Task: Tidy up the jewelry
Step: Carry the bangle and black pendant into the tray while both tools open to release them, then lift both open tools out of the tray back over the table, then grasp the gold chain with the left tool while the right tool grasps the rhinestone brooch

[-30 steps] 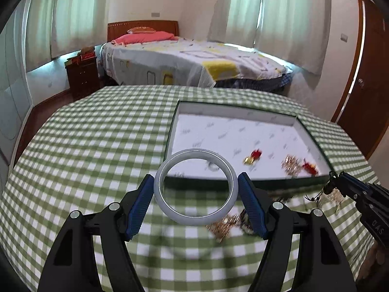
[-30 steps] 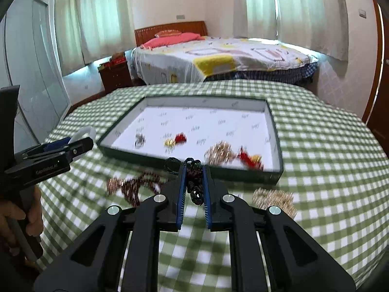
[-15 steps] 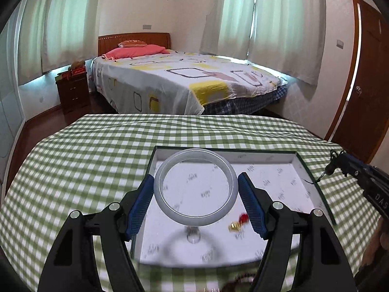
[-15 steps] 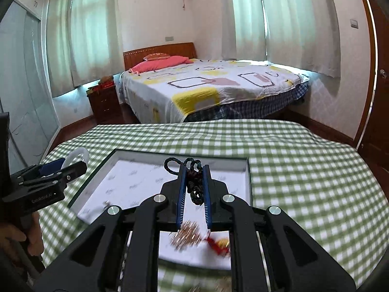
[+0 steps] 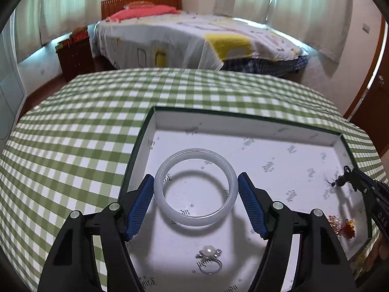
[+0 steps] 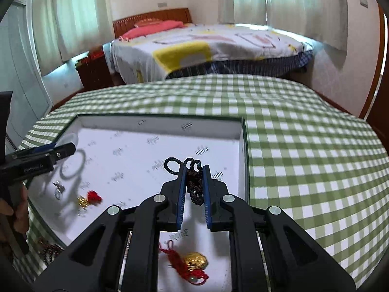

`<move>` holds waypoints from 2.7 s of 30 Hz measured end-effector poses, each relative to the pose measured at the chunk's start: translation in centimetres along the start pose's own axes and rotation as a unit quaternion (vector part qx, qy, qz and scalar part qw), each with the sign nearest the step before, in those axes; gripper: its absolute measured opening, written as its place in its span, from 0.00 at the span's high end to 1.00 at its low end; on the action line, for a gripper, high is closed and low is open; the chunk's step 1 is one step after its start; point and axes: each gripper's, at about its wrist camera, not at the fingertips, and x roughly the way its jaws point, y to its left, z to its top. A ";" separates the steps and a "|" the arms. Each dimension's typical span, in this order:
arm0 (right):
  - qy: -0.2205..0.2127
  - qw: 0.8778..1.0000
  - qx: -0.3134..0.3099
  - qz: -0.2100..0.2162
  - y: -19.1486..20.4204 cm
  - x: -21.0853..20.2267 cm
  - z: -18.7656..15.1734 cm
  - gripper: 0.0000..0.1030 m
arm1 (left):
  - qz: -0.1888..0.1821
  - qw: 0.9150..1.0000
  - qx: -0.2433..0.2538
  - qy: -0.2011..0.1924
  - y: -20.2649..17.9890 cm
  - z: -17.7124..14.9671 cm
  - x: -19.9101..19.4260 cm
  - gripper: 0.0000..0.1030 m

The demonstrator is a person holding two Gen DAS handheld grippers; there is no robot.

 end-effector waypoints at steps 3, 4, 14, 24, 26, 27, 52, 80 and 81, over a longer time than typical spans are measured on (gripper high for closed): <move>0.004 1.000 -0.001 0.001 0.0 0.1 0.0 0.86 | -0.006 1.000 -0.002 0.011 0.0 0.0 0.2 0.34; 0.005 1.000 0.000 0.002 -0.2 0.2 0.1 0.86 | -0.008 1.000 -0.002 0.018 -0.1 0.1 0.4 0.34; 0.018 1.000 0.011 0.013 -0.6 0.5 -0.9 0.75 | -0.004 0.999 0.002 0.047 -0.7 0.5 1.6 0.33; 0.000 1.000 0.016 0.012 -0.6 -1.1 -0.7 0.67 | -0.023 0.999 -0.023 0.022 0.4 0.3 0.4 0.30; -0.008 1.000 0.016 0.012 -0.4 -1.8 -0.5 0.67 | -0.027 0.999 -0.028 0.011 0.7 0.1 -0.1 0.30; -0.012 1.000 0.016 0.012 -0.2 -2.2 -0.3 0.67 | -0.029 0.999 -0.029 0.006 0.8 0.0 -0.5 0.30; -0.029 0.999 0.014 0.002 4.0 -9.8 -5.8 0.66 | 0.010 0.991 0.002 -0.131 1.8 -7.2 -12.1 0.30; 0.035 0.999 -0.001 -0.015 4.9 -8.4 -12.2 0.67 | 0.024 0.997 0.007 -0.078 2.9 -14.3 -11.9 0.30; 0.035 0.999 -0.005 -0.018 5.0 -8.4 -12.2 0.69 | 0.023 0.997 0.008 -0.077 2.8 -14.4 -11.8 0.30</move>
